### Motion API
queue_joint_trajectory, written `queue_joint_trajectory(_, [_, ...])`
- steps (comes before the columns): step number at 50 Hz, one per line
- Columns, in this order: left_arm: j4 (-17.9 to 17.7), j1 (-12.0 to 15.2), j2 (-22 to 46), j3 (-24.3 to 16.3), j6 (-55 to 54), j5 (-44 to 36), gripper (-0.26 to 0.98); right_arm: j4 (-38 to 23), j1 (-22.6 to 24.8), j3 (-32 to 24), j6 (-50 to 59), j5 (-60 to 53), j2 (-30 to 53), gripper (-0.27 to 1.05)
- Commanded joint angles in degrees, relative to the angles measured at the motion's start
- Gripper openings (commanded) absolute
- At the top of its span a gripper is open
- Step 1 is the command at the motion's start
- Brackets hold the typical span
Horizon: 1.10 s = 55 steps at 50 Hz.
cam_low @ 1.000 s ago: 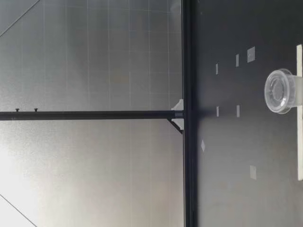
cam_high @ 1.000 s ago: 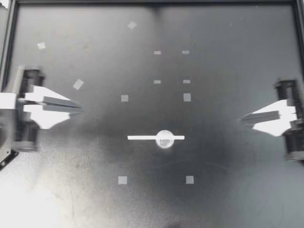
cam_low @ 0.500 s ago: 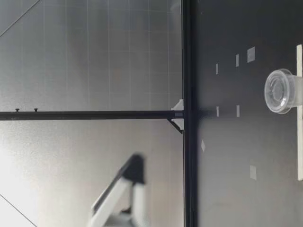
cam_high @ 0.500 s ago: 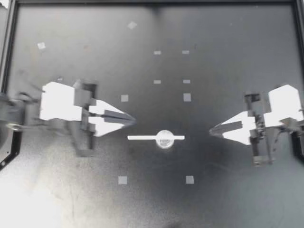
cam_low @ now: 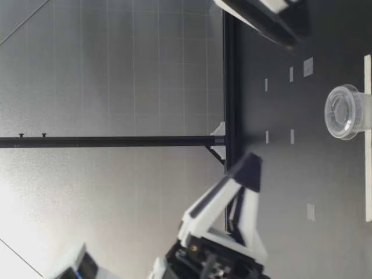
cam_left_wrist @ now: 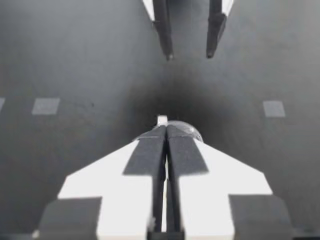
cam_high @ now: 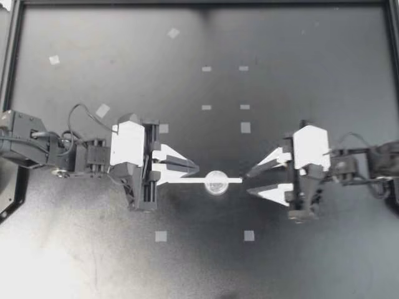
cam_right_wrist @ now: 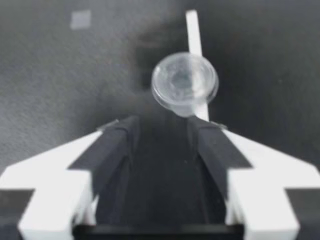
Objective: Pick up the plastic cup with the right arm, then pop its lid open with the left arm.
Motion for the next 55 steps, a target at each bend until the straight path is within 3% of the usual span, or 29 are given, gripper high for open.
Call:
queue_joint_trajectory(1, [0.0,-0.1,0.2,-0.9,0.0,-0.7,0.05,0.1,0.1,-1.9,0.1,-0.5,1.8,0.52])
queue_joint_trajectory(31, [0.0,-1.4,8.5,-6.6,-0.2,-0.3,0.05,1.0,0.0,-5.2,0.6,-0.5,8.0,0.60])
queue_joint_trajectory(55, [0.0,-1.6,10.3,-6.9,-0.4,-0.3,0.05,1.5,-0.3,-7.9,0.4,-0.3,11.4,0.60])
